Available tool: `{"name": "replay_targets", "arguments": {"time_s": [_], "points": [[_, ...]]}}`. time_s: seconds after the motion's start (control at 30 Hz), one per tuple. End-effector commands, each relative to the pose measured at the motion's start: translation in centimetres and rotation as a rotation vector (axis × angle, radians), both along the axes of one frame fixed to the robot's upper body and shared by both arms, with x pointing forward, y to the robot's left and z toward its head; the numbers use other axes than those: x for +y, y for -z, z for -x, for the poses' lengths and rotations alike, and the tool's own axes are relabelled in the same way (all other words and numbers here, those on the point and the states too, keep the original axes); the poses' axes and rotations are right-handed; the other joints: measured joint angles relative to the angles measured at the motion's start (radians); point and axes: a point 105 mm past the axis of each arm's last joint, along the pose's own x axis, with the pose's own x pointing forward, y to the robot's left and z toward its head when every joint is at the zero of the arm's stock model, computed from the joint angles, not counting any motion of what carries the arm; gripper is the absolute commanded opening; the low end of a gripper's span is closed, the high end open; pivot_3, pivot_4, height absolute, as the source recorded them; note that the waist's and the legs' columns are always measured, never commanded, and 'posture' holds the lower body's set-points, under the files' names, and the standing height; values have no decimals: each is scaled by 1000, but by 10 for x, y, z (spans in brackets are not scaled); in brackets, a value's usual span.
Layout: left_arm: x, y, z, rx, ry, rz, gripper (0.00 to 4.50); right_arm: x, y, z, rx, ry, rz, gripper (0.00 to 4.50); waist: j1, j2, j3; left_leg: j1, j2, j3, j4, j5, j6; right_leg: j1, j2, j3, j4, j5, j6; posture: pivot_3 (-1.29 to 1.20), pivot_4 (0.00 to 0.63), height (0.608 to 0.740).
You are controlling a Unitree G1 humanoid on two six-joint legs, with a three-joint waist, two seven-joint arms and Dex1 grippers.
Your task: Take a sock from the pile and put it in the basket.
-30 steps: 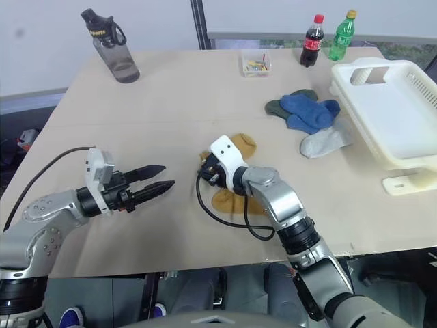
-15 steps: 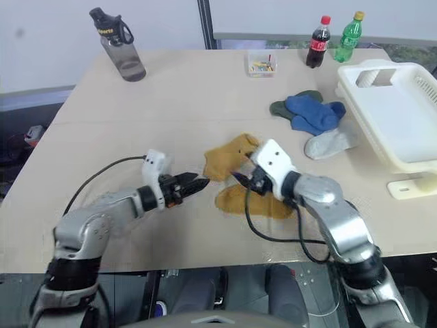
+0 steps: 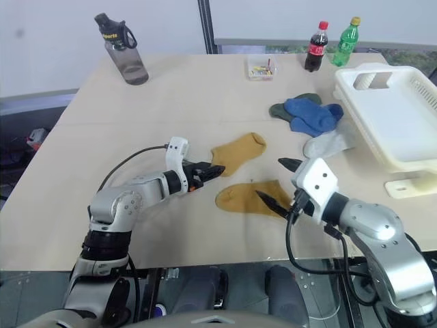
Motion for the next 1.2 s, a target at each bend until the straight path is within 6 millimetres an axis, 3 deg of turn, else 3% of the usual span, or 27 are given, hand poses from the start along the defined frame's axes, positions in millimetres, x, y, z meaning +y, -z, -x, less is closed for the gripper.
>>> {"name": "replay_targets", "arguments": {"time_s": [0.03,0.23,0.27,0.4,0.53,0.6,0.7,0.8,0.9,1.0,1.1,1.2], "points": [[6,15,-5,67,-30,-23,2947,-7,-14,7,-78,43,16,4479,0,0,0,0,0,0,0,0,0,0,0,0,0,0,0,0,150,740],[9,21,-8,106,-59,-1,220,-11,-11,10,-72,74,24,4500,1,0,-1,0,0,0,0,0,0,0,0,0,0,0,0,0,150,740],[10,20,-8,103,-61,-1,72,-11,-10,10,-71,75,22,4500,1,0,-1,0,0,0,0,0,0,0,0,0,-1,0,0,0,150,740],[17,15,-8,78,-72,38,72,-10,-8,9,-65,72,21,4500,1,0,-1,-1,0,0,0,0,0,0,-1,0,-2,0,0,0,150,740],[32,-10,-1,-21,-4,148,72,-8,-5,10,-50,47,16,4500,-6,0,0,-1,1,0,0,0,0,-1,-1,0,-1,0,0,0,150,740],[55,-25,0,-80,1,162,72,-7,-4,11,-43,36,16,4500,-9,-2,1,-3,1,1,-1,0,0,-4,0,1,-1,0,0,0,150,740],[92,-46,-1,-208,-25,30,72,-7,0,13,-28,19,19,4500,-4,-2,1,-4,2,0,-2,0,-1,-6,2,1,-1,0,-1,0,150,740],[112,-86,2,-266,16,-13,72,-8,2,13,-24,16,18,4500,2,-3,1,-4,3,1,-2,0,0,-5,1,1,-3,0,-1,0,150,740],[98,-124,24,-192,227,73,72,-9,2,13,-23,24,11,4500,11,-5,3,-7,3,-2,-2,0,0,-6,0,-2,-4,0,0,0,150,740],[74,-130,32,-122,354,-4,72,-11,2,12,-15,36,2,4500,11,-5,3,-9,2,-2,-1,0,0,-6,-1,-3,-5,0,0,0,150,740],[32,-96,17,-54,383,-181,72,-12,2,13,-5,50,2,4500,21,-4,2,-9,1,-2,-1,0,0,-6,-2,-3,-5,-1,1,0,150,740],[-12,-63,-1,-27,379,-228,72,-14,2,14,-3,73,3,4500,22,-5,2,-12,-1,-2,0,0,0,-6,-1,-3,-5,-1,2,0,150,740]]}}
